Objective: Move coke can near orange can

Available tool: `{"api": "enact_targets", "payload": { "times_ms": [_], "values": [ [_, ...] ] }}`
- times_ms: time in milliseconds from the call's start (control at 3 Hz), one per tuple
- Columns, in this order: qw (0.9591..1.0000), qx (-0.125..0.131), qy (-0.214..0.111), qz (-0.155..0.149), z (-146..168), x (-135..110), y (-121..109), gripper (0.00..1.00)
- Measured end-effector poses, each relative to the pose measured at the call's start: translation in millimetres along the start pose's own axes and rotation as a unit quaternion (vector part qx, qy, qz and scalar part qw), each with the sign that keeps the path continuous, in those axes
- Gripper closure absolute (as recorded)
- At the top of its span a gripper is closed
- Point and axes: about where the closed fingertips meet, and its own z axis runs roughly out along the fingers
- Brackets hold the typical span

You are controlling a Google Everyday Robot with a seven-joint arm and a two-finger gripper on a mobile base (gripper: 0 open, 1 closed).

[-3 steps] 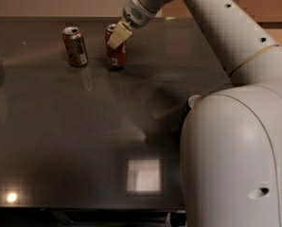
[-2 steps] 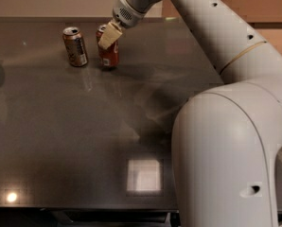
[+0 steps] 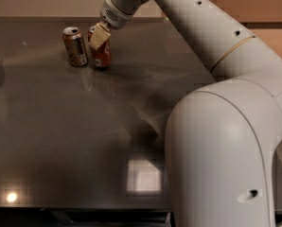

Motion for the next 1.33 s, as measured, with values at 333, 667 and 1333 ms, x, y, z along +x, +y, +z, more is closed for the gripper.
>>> {"api": "enact_targets", "payload": {
  "times_ms": [333, 667, 1333],
  "values": [
    [0.9997, 0.022, 0.007, 0.005, 5.7, -1.6, 0.9, 0.83],
    [0.9994, 0.031, 0.01, 0.006, 11.8, 0.5, 1.1, 0.59],
    [0.9995, 0.027, 0.013, 0.005, 18.4, 1.4, 3.2, 0.13]
  ]
}}
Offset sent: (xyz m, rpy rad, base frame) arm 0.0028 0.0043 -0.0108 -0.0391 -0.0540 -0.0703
